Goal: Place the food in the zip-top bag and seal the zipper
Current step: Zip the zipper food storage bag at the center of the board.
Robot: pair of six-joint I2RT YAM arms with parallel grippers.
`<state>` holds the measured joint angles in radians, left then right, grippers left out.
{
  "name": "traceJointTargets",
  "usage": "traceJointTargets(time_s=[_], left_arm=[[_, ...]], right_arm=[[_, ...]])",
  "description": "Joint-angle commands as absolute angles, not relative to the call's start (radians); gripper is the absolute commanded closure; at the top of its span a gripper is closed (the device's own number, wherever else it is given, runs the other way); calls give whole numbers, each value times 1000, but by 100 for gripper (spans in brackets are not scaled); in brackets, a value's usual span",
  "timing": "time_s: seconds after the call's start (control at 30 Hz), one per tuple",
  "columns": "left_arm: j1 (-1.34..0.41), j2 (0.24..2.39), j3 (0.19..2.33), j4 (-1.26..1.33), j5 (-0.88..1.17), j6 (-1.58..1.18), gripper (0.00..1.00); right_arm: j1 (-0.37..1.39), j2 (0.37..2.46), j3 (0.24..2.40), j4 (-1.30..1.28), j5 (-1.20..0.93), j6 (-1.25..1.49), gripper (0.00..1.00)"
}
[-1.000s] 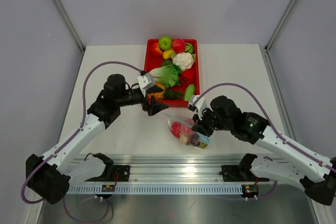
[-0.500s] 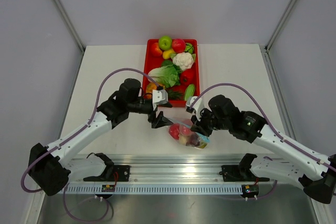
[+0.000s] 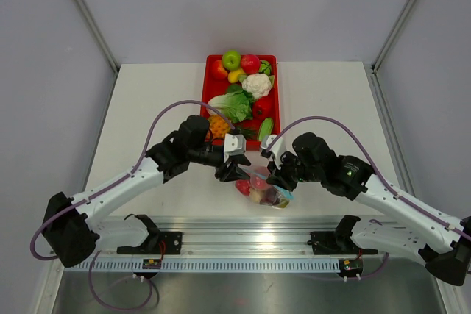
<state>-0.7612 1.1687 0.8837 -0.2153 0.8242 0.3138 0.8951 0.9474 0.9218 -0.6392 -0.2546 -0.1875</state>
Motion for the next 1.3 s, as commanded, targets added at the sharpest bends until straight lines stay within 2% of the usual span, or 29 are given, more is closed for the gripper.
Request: traceJointTargets(time_s=[0.0,0.1,0.37,0.4,0.5,0.73,0.77,0.8,0.9,1.0,1.27], left_arm=[[-767,1190,913,-178,813,318,54],[-767,1196,910,-176,811,318,60],[-767,1200,907,-163,801,305,63],[-767,1203,908,-160,805,302,69],[-767,1215,919,-172,813,298,100],[-769,1192,901,-169,758,285,100],[-769,1184,894,-157,752,281,100],[-769,1168,887,-135,746,276,100],[-769,1151,867,-107,735,264,100],[-767,1154,856,-98,726,255,100],[-767,1173,838,-71,727,245,100]], right_arm=[[904,923,960,-586,-275,-195,100],[902,919,960,-584,-273,-192,100],[902,916,963,-586,-275,-183,100],[902,916,963,-584,-275,-181,100],[902,914,965,-583,-271,-179,100],[903,911,979,-592,-250,-166,98],[902,907,985,-595,-242,-163,94],[902,904,986,-597,-233,-158,73],[902,882,982,-586,-186,-144,56],[902,854,968,-568,-138,-123,54],[902,888,943,-529,-110,-87,57]])
